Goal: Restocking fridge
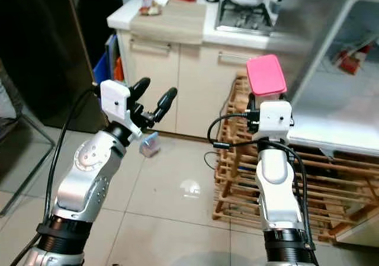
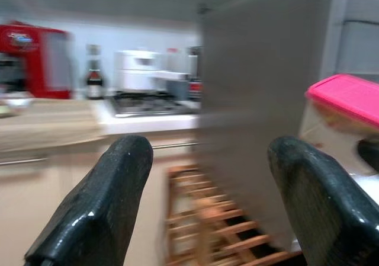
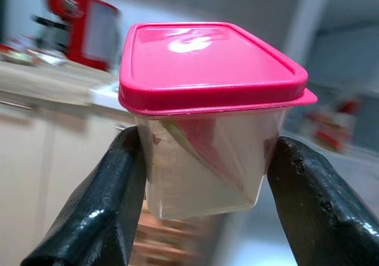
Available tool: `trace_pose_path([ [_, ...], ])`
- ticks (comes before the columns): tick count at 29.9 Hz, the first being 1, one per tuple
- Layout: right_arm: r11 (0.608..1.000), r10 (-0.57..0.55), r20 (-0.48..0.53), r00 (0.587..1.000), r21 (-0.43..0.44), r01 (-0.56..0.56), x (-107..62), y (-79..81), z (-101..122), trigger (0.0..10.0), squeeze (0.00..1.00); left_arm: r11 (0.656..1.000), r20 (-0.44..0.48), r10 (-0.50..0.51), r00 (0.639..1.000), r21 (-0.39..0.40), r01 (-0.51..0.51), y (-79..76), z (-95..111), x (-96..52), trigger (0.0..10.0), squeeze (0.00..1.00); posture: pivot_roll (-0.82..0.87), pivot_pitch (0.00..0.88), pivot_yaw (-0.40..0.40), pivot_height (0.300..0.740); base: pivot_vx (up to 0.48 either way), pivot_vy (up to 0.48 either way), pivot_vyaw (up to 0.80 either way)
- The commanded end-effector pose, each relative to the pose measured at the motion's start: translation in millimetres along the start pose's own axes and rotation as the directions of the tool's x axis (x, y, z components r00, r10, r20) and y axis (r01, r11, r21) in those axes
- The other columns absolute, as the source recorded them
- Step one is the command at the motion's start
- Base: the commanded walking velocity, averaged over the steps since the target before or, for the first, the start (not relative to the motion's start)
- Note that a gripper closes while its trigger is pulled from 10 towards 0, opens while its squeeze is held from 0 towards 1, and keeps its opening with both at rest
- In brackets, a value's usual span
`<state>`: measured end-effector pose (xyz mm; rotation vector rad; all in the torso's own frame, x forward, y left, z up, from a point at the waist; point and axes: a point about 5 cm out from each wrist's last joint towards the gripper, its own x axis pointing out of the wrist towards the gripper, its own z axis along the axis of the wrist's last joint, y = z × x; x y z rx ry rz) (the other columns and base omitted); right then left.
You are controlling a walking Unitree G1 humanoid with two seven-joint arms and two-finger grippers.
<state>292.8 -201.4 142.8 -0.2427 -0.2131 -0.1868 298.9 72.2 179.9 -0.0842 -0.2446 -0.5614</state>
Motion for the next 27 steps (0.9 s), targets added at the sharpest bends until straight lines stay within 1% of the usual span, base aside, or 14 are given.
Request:
trace_pose_path([
  [1, 1.000, -0.020, 0.019, 1.000, 0.005, 0.020, 0.5, -2.9, 4.4, 0.0, 0.00, 0.999, 0.005, -0.024, 1.000, 0.021, 0.024, -1.0, 1.7, 3.4, 10.0, 0.00, -0.15, 0.003, -0.010, 0.740, 0.322, -0.349, 0.00],
  [6, 0.999, -0.035, 0.010, 0.999, -0.008, 0.035, -2.3, -6.6, 1.1, 0.0, 0.00, 0.999, 0.011, -0.041, 0.999, 0.031, 0.041, -2.3, 1.9, 4.1, 10.0, 0.00, -0.15, 0.000, -0.007, 0.740, 0.339, -0.336, 0.00],
  [19, 0.998, -0.065, 0.001, 0.998, -0.028, 0.065, -6.8, -11.3, -1.6, 0.0, 0.00, 0.998, 0.017, -0.054, 0.998, 0.023, 0.053, -3.4, 2.7, 3.9, 10.0, 0.00, -0.15, 0.015, -0.004, 0.740, 0.344, -0.331, 0.00],
  [21, 0.997, -0.073, -0.037, 0.997, 0.003, 0.073, -7.2, -10.8, -6.4, 0.0, 0.00, 0.998, 0.005, -0.056, 0.998, 0.014, 0.056, -4.4, 1.4, 4.2, 10.0, 0.00, -0.15, 0.018, -0.003, 0.740, 0.362, -0.311, 0.00],
  [23, 0.996, -0.077, -0.066, 0.995, 0.035, 0.079, -5.2, -10.5, -8.9, 0.0, 0.00, 0.998, -0.013, -0.063, 0.998, 0.012, 0.064, -5.5, -0.6, 4.4, 10.0, 0.00, -0.14, 0.017, -0.002, 0.740, 0.360, 0.000, 0.00],
  [27, 0.990, -0.102, -0.121, 0.987, 0.081, 0.112, 3.4, -12.1, -15.0, 0.0, 0.00, 0.995, -0.043, -0.092, 0.995, 0.023, 0.094, -5.7, -5.8, 3.9, 10.0, 0.00, -0.13, 0.017, -0.001, 0.740, 0.000, 0.000, 0.00],
])
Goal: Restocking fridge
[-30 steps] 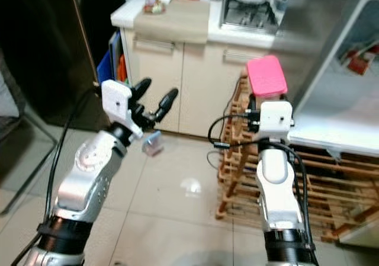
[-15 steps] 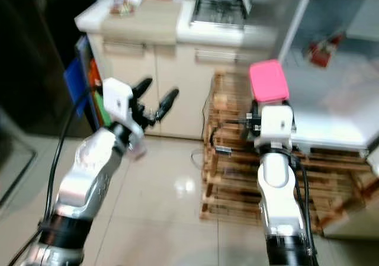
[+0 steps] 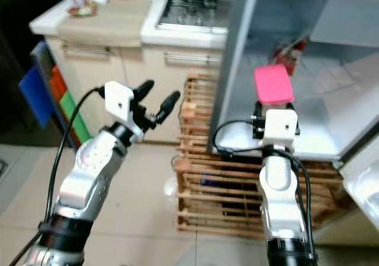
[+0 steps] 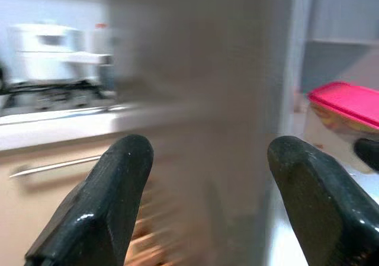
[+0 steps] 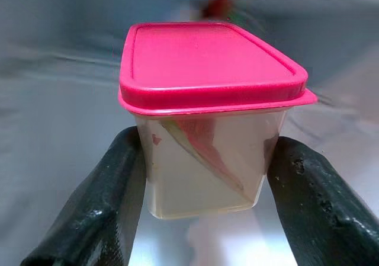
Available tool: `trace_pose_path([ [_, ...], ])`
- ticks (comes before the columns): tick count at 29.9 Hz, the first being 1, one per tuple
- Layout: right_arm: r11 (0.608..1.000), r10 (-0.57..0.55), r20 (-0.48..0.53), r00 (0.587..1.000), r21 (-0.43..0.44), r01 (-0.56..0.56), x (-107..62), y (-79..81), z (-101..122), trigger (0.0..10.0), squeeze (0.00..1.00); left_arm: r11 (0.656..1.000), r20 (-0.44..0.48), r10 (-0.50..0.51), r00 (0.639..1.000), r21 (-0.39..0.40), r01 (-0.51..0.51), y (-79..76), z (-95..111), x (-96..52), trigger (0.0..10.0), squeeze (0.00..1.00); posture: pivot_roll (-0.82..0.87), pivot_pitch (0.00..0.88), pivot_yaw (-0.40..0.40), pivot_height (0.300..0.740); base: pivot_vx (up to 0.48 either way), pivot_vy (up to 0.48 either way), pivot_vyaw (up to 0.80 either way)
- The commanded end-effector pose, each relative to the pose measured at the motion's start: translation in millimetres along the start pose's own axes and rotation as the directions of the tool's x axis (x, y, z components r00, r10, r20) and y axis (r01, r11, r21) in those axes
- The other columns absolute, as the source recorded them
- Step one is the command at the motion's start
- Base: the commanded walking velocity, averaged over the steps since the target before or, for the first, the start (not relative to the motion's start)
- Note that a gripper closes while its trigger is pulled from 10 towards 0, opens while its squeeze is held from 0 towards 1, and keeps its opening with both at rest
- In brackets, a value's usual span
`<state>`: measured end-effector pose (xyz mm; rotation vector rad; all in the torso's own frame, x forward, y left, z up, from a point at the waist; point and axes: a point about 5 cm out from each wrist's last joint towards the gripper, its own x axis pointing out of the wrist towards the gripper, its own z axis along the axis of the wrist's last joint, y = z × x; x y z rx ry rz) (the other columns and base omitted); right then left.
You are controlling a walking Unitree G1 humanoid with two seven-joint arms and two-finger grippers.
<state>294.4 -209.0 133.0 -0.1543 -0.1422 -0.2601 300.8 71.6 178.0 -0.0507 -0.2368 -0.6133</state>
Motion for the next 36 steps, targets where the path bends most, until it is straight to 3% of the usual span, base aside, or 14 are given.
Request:
trace_pose_path([
  [1, 0.999, -0.039, -0.042, 0.998, 0.020, 0.040, 5.0, -7.4, -4.3, 0.0, 0.00, 0.999, -0.036, -0.047, 0.998, 0.004, 0.047, -6.1, -5.0, 2.5, 10.0, 0.00, -0.13, 0.017, -0.002, 0.740, 0.000, 0.000, 0.00],
  [5, 0.997, -0.059, -0.104, 0.993, 0.047, 0.064, 5.1, -7.2, -13.4, 0.0, 0.00, 0.994, -0.053, -0.111, 0.992, -0.014, 0.110, -9.5, -6.3, 3.5, 10.0, 0.00, -0.11, 0.016, -0.015, 0.740, 0.000, 0.000, 0.00],
  [7, 0.995, -0.050, -0.193, 0.980, 0.074, 0.065, -0.2, -2.4, -27.7, 0.0, 0.00, 0.983, -0.067, -0.180, 0.981, -0.036, 0.178, -17.6, -6.4, 4.2, 10.0, 0.00, -0.10, 0.029, -0.014, 0.740, 0.000, 0.000, 0.00],
  [15, 0.990, -0.019, -0.335, 0.942, 0.122, 0.063, -3.0, 4.6, -48.7, 0.0, 0.00, 0.973, -0.058, -0.221, 0.974, -0.075, 0.217, -30.5, -4.9, 0.8, 10.0, 0.00, -0.10, 0.090, 0.004, 0.740, 0.000, 0.000, 0.00],
  [19, 0.992, -0.006, -0.342, 0.940, 0.118, 0.050, 1.5, 10.2, -50.2, 0.0, 0.00, 0.960, -0.030, -0.264, 0.964, -0.110, 0.259, -43.9, 3.2, -0.6, 10.0, 0.00, -0.09, 0.141, 0.012, 0.740, 0.000, 0.000, 0.00],
  [21, 0.993, 0.000, -0.341, 0.940, 0.113, 0.041, 7.5, 18.1, -49.5, 0.0, 0.00, 0.937, -0.028, -0.337, 0.941, -0.104, 0.333, -56.5, 7.1, -1.5, 10.0, 0.00, -0.07, 0.186, 0.017, 0.740, 0.000, 0.000, 0.00],
  [24, 0.995, -0.011, -0.314, 0.949, 0.090, 0.042, 13.1, 24.9, -44.4, 0.0, 0.00, 0.918, -0.032, -0.387, 0.922, -0.109, 0.381, -63.4, 11.6, -4.2, 10.0, 0.00, -0.05, 0.214, 0.029, 0.740, 0.000, 0.000, 0.00],
  [26, 0.995, -0.003, -0.286, 0.958, 0.093, 0.031, 19.7, 37.8, -39.8, 0.0, 0.00, 0.900, -0.050, -0.424, 0.905, -0.137, 0.414, -67.2, 14.1, -9.5, 10.0, 0.00, -0.01, 0.263, 0.059, 0.740, 0.000, 0.000, 0.00],
  [30, 0.995, -0.002, -0.262, 0.965, 0.097, 0.029, 25.4, 45.1, -36.4, 0.0, 0.00, 0.875, -0.065, -0.470, 0.880, -0.167, 0.455, -71.3, 14.2, -18.3, 10.0, 0.00, 0.01, 0.295, 0.078, 0.740, 0.000, 0.000, 0.00],
  [34, 0.994, 0.034, -0.192, 0.981, 0.110, -0.013, 37.5, 61.8, -22.7, 0.0, 0.00, 0.800, -0.034, -0.565, 0.824, -0.263, 0.538, -82.2, 24.6, -41.7, 10.0, 0.00, 0.05, 0.333, 0.100, 0.740, 0.000, 0.000, 0.00],
  [36, 0.993, 0.041, -0.181, 0.983, 0.113, -0.021, 40.1, 64.6, -19.7, 0.0, 0.00, 0.794, -0.030, -0.570, 0.821, -0.278, 0.541, -83.2, 25.5, -43.5, 10.0, 0.00, 0.05, 0.335, 0.101, 0.740, 0.000, 0.000, 0.00],
])
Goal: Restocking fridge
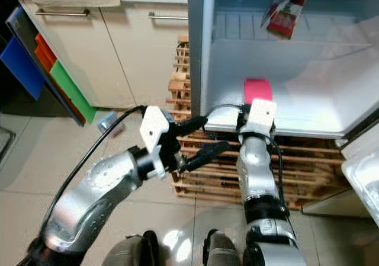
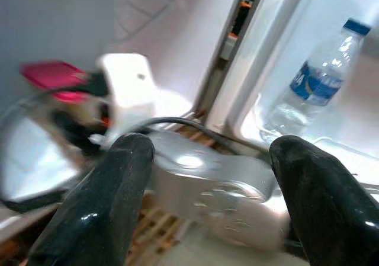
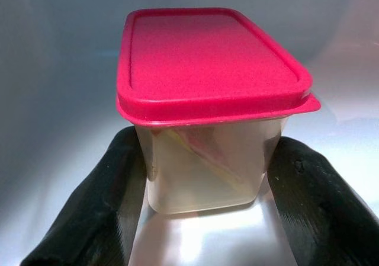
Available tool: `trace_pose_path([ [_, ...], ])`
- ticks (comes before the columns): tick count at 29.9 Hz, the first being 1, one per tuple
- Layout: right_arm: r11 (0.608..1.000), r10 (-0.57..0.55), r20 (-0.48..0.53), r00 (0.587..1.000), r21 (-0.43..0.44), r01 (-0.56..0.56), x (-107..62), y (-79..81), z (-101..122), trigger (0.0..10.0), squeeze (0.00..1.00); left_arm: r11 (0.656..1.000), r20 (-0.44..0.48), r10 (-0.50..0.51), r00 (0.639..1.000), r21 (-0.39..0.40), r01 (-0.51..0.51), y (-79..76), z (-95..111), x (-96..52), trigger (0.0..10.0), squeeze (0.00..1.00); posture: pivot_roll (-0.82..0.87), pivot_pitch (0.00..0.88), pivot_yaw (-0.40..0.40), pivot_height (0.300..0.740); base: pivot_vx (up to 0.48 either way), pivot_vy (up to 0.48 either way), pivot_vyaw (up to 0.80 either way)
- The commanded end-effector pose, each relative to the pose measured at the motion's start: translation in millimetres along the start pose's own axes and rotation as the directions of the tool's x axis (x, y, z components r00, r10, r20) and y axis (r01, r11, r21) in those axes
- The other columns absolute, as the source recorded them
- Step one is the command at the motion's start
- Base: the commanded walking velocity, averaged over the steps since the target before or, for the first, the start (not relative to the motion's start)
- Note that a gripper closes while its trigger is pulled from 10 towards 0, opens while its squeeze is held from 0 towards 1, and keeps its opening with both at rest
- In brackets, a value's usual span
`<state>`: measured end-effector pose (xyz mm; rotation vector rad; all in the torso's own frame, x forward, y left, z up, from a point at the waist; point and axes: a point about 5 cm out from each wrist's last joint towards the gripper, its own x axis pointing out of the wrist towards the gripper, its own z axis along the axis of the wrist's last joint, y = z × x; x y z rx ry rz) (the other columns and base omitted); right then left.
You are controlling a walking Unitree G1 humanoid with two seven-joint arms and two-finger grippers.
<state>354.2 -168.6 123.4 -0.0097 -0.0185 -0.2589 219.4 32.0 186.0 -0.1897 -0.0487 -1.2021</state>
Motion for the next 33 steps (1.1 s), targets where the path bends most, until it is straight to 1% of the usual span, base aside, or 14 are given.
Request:
trace_pose_path([
  [1, 0.999, 0.035, -0.029, 0.999, -0.021, -0.036, 0.1, 11.9, -6.6, 0.0, 0.00, 0.999, 0.009, -0.041, 0.999, -0.018, 0.041, -8.0, 4.3, -2.2, 10.0, 0.00, 0.06, 0.341, 0.102, 0.740, 0.000, 0.000, 0.00],
  [6, 0.995, 0.094, 0.016, 0.995, -0.026, -0.094, 16.6, 31.1, 13.7, 0.0, 0.00, 0.998, 0.007, -0.050, 0.999, -0.046, 0.051, -16.9, 9.8, -15.5, 10.0, 0.00, 0.09, 0.357, 0.102, 0.740, 0.000, 0.000, 0.00],
  [11, 0.990, 0.127, 0.008, 0.992, -0.065, -0.127, 21.4, 36.9, 17.4, 0.0, 0.00, 0.999, -0.006, -0.012, 1.000, -0.053, 0.012, -18.9, 15.4, -28.4, 10.0, 0.00, 0.11, 0.365, 0.093, 0.740, 0.000, 0.000, 0.00],
  [12, 0.991, 0.117, 0.005, 0.993, -0.059, -0.117, 22.9, 35.2, 17.6, 10.0, 0.00, 0.999, -0.016, 0.005, 1.000, -0.049, -0.006, -19.2, 16.5, -33.8, 10.0, 0.00, 0.11, 0.365, 0.091, 0.740, 0.000, 0.000, 0.00],
  [14, 0.993, 0.109, 0.002, 0.994, -0.056, -0.109, 23.6, 34.0, 17.7, 10.0, 0.00, 0.999, -0.021, 0.015, 1.000, -0.045, -0.016, -19.1, 17.0, -36.5, 10.0, 0.00, 0.12, 0.365, 0.090, 0.740, 0.000, 0.000, 0.00],
  [15, 0.993, 0.105, -0.003, 0.994, -0.048, -0.105, 24.2, 33.1, 17.2, 10.0, 0.52, 0.999, -0.027, 0.029, 0.999, -0.037, -0.030, -18.6, 17.8, -39.1, 10.0, 0.00, 0.12, 0.366, 0.091, 0.740, 0.000, 0.000, 0.00],
  [16, 0.994, 0.105, -0.007, 0.994, -0.042, -0.105, 24.7, 32.6, 16.6, 10.0, 0.85, 0.999, -0.032, 0.042, 0.999, -0.028, -0.043, -18.3, 18.8, -41.3, 10.0, 0.00, 0.12, 0.368, 0.091, 0.740, 0.000, 0.000, 0.00],
  [17, 0.994, 0.104, -0.008, 0.995, -0.038, -0.105, 25.1, 31.9, 16.1, 10.0, 1.00, 0.998, -0.046, 0.062, 0.997, 0.012, -0.062, -17.1, 19.6, -42.6, 10.0, 0.00, 0.13, 0.369, 0.091, 0.740, 0.000, 0.000, 0.00],
  [18, 0.994, 0.103, -0.010, 0.995, -0.032, -0.103, 25.6, 31.3, 15.7, 10.0, 1.00, 0.990, -0.053, 0.120, 0.991, 0.077, -0.115, -11.7, 21.1, -42.8, 10.0, 0.00, 0.13, 0.371, 0.090, 0.740, 0.000, 0.000, 0.00],
  [19, 0.994, 0.101, -0.011, 0.995, -0.028, -0.101, 26.1, 30.6, 15.6, 10.0, 1.00, 0.970, -0.058, 0.195, 0.979, 0.157, -0.185, -3.7, 22.6, -42.4, 10.0, 0.00, 0.13, 0.371, 0.090, 0.740, 0.000, 0.000, 0.00],
  [20, 0.994, 0.101, -0.011, 0.995, -0.028, -0.101, 26.1, 30.6, 15.6, 10.0, 1.00, 0.970, -0.058, 0.195, 0.979, 0.157, -0.185, -3.7, 22.6, -42.4, 10.0, 0.00, 0.13, 0.371, 0.090, 0.740, 0.000, 0.000, 0.00],
  [22, 0.995, 0.100, -0.011, 0.995, -0.025, -0.101, 26.6, 30.6, 16.1, 10.0, 1.00, 0.955, -0.075, 0.239, 0.968, 0.199, -0.220, 2.7, 22.5, -41.4, 10.0, 0.00, 0.13, 0.369, 0.090, 0.740, 0.000, 0.000, 0.00],
  [30, 0.995, 0.098, -0.003, 0.995, -0.020, -0.098, 27.8, 29.3, 17.4, 10.0, 1.00, 0.953, -0.065, 0.253, 0.965, 0.190, -0.237, 5.0, 23.2, -37.7, 10.0, 0.00, 0.12, 0.365, 0.083, 0.740, 0.000, 0.000, 0.00],
  [33, 0.995, 0.086, 0.081, 0.993, -0.051, -0.082, 30.4, 27.8, 30.1, 10.0, 1.00, 0.954, -0.044, 0.248, 0.968, 0.186, -0.236, 4.9, 23.9, -36.0, 10.0, 0.00, 0.11, 0.351, 0.072, 0.740, 0.000, 0.000, 0.00],
])
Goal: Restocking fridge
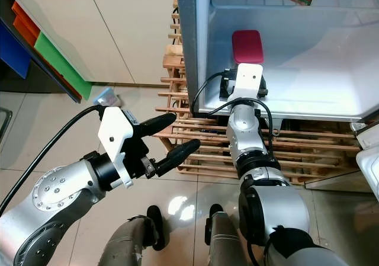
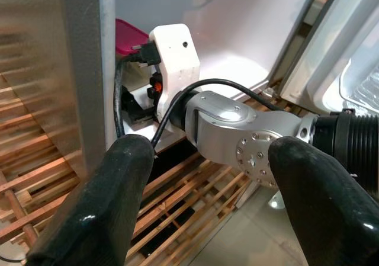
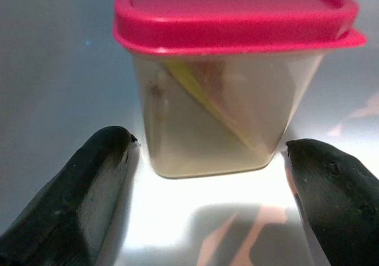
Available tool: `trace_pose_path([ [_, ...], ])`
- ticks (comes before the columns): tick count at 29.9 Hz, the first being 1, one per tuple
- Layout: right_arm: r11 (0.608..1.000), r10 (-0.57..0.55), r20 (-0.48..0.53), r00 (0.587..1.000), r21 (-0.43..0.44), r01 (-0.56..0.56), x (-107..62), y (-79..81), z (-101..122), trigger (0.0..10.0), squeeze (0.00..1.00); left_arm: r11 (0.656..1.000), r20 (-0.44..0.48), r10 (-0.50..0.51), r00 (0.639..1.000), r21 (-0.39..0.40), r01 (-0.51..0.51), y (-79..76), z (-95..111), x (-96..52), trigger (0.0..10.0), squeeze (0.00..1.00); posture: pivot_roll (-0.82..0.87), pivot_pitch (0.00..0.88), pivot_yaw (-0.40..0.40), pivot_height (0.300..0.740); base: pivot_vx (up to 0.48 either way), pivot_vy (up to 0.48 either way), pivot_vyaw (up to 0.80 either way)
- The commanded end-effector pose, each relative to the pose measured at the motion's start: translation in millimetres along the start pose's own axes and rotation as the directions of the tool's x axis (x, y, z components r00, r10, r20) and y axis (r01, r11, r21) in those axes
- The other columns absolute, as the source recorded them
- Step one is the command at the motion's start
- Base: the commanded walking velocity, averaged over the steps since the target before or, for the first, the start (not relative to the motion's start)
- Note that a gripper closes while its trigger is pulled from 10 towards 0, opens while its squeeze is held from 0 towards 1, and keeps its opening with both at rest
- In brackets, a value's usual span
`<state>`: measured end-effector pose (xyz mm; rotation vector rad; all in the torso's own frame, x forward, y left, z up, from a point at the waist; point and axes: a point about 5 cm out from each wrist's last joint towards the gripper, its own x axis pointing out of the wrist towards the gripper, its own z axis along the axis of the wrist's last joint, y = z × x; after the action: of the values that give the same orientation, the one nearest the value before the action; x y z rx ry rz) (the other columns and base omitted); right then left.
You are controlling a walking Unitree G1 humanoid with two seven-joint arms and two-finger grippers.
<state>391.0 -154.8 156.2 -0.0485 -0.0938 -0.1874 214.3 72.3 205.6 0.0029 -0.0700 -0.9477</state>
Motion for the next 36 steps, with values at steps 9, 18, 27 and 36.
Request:
trace_pose_path([
  [9, 1.000, 0.012, 0.161, 0.987, -0.027, -0.008, -12.6, -0.2, 16.1, 10.0, 1.00, 1.000, 0.044, -0.007, 0.999, -0.014, 0.008, 2.0, -3.3, 6.9, 10.0, 0.00, 0.04, 0.244, 0.009, 0.740, 0.000, 0.000, 0.00],
  [18, 0.998, -0.029, -0.033, 0.999, 0.054, 0.031, -65.2, -32.5, -21.2, 10.0, 1.00, 0.997, 0.069, 0.075, 0.995, -0.022, -0.073, 17.9, -12.8, 20.5, 10.0, 0.00, -0.05, 0.088, -0.025, 0.740, 0.000, 0.000, 0.00],
  [27, 0.990, 0.085, 0.127, 0.988, -0.126, -0.069, -140.0, -68.9, -4.2, 10.0, 0.00, 0.925, 0.017, 0.365, 0.931, -0.121, -0.360, 54.5, -37.2, -3.1, 10.0, 0.00, -0.11, 0.010, -0.003, 0.740, 0.000, 0.000, 0.00],
  [36, 0.998, 0.023, 0.013, 1.000, -0.055, -0.022, -124.6, -82.2, -23.2, 10.0, 0.00, 0.825, 0.005, 0.562, 0.827, -0.062, -0.561, 76.1, -54.5, -5.4, 10.0, 0.00, -0.12, 0.000, -0.003, 0.740, 0.000, 0.000, 0.00],
])
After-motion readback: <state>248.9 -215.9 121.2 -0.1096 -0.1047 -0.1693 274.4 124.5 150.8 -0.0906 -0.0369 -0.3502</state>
